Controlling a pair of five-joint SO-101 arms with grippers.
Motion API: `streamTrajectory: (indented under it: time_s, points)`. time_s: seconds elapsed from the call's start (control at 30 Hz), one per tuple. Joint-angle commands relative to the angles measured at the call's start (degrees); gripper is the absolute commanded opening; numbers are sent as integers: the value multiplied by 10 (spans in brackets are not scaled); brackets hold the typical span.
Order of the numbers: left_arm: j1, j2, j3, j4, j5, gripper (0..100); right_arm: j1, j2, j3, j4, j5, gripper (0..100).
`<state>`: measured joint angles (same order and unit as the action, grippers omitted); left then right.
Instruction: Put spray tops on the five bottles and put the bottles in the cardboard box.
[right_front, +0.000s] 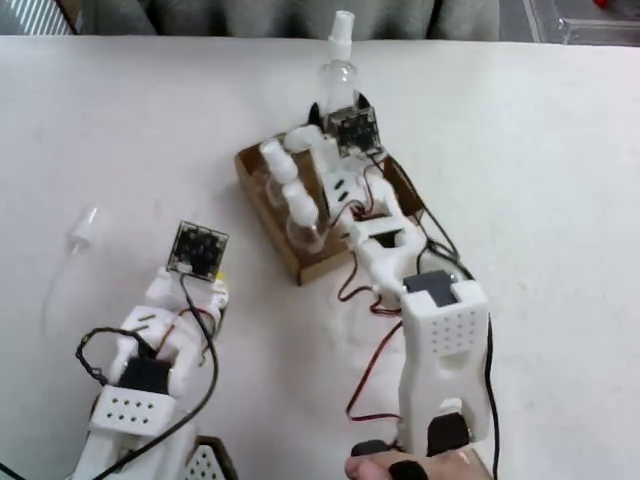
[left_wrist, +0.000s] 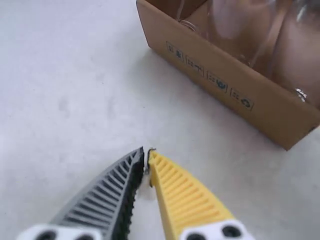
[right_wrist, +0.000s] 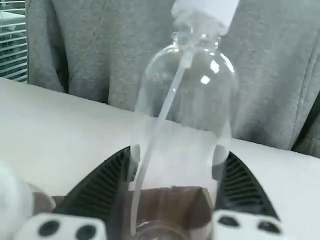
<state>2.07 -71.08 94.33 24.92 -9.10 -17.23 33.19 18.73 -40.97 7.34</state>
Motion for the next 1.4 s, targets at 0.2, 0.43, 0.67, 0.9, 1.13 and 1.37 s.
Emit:
streamTrajectory:
  time_s: [0.2,0.43,0.67,0.9,1.13,1.37]
  points:
    - [3,-11,-4,-20,-5,20,-8,-111,25,37,-6,170]
    - [2,-11,-4,-20,-5,20,-7,-141,26,108,-34,170]
    - [2,-11,-4,-20,-5,20,-10,-194,26,217,-62,170]
    - [2,-7,-4,-34,-5,20,-15,-225,26,270,-63,170]
    - [2,-7,-4,-35,-5,20,-22,-241,26,270,-63,170]
    - [2,-7,-4,-35,-5,20,-23,-258,24,270,-62,170]
